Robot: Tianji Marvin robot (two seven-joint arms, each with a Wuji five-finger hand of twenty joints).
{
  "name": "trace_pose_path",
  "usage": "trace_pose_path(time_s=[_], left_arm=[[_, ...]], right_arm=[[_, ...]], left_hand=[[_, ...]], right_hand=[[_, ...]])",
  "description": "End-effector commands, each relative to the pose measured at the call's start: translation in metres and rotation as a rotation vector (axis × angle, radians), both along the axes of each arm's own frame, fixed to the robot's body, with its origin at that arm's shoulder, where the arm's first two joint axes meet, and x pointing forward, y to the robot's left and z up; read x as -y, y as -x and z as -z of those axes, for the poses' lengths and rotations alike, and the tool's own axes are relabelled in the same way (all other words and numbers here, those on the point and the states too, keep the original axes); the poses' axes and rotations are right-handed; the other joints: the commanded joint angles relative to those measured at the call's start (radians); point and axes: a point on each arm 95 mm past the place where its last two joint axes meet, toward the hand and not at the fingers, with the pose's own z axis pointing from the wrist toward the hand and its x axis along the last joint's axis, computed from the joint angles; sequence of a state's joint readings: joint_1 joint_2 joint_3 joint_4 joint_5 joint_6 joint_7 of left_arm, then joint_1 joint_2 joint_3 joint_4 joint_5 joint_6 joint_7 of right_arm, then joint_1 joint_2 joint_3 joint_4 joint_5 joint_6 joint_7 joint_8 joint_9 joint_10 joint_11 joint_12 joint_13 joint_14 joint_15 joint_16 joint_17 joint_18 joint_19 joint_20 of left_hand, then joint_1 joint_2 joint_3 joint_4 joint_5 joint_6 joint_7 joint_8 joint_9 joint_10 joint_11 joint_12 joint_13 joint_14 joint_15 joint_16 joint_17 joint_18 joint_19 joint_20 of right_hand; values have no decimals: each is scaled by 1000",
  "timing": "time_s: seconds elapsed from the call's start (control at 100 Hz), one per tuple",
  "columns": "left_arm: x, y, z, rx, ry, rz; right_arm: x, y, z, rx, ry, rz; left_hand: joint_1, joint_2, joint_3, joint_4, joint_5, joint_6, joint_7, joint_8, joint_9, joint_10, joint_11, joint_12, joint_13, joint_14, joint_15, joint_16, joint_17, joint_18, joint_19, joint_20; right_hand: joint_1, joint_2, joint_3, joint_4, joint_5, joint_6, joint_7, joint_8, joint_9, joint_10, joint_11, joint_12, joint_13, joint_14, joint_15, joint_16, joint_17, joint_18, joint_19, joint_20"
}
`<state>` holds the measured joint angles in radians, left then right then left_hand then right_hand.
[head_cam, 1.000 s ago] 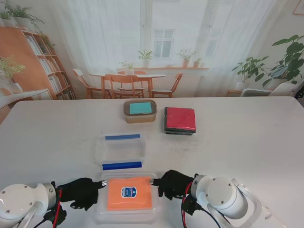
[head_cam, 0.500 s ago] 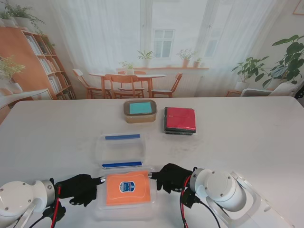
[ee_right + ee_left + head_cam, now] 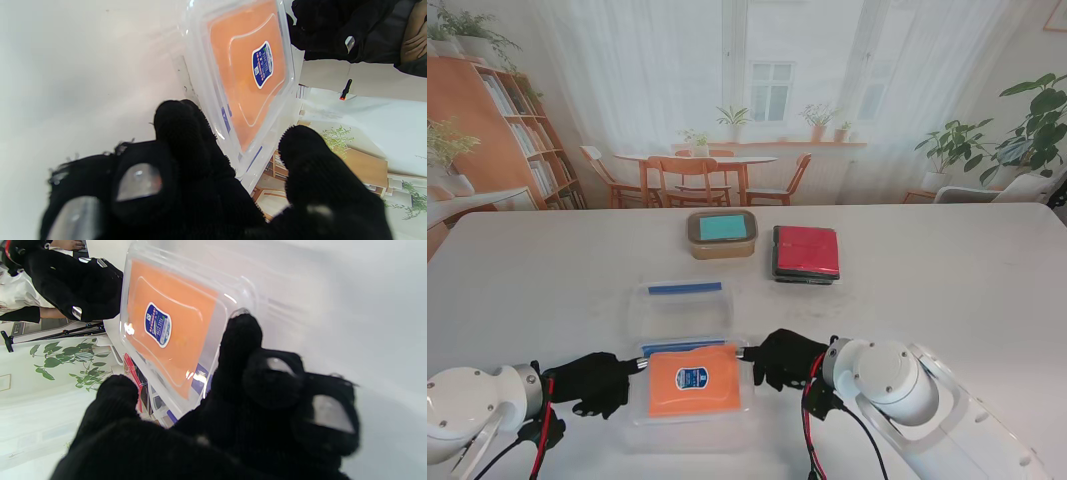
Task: Pair container bodies with their lids
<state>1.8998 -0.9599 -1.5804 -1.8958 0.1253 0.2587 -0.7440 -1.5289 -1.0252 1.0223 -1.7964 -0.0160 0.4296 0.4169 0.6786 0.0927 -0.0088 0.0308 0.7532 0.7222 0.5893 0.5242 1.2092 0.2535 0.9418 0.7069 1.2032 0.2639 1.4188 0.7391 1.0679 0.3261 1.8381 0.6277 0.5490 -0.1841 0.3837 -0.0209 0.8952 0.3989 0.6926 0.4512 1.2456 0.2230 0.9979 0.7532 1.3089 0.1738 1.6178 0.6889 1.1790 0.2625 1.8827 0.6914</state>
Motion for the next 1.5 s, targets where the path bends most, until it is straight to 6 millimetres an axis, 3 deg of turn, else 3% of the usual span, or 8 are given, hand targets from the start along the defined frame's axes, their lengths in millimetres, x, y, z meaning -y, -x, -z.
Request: trace_pose_path(time_s=[0.0,1.49], left_arm=[[23,1,-8,18,59,47],[10,-79,-26,73,16,-16]], right_arm=[[-28,6,-15,-1,-83,-64],[-49,-91,-29,-5,-97,-62]], left_hand=[[-41,-4,-21,-35,45,-334,-82,-25,-16,-77,42,-3,2,79,64,3,18,-239,256,-15],[-40,-7,-20,-34,46,-336,-75,-23,-14,-80,44,-2,5,78,66,2,22,-241,256,-14]], right_hand=[[-6,-9,7,2,33,18,-37,-7,24,83,62,1,-1,-107,94,1,48,-375,211,2],[-6,-11,12,4,34,15,-36,-6,25,82,62,2,-1,-107,95,2,48,-374,211,4]])
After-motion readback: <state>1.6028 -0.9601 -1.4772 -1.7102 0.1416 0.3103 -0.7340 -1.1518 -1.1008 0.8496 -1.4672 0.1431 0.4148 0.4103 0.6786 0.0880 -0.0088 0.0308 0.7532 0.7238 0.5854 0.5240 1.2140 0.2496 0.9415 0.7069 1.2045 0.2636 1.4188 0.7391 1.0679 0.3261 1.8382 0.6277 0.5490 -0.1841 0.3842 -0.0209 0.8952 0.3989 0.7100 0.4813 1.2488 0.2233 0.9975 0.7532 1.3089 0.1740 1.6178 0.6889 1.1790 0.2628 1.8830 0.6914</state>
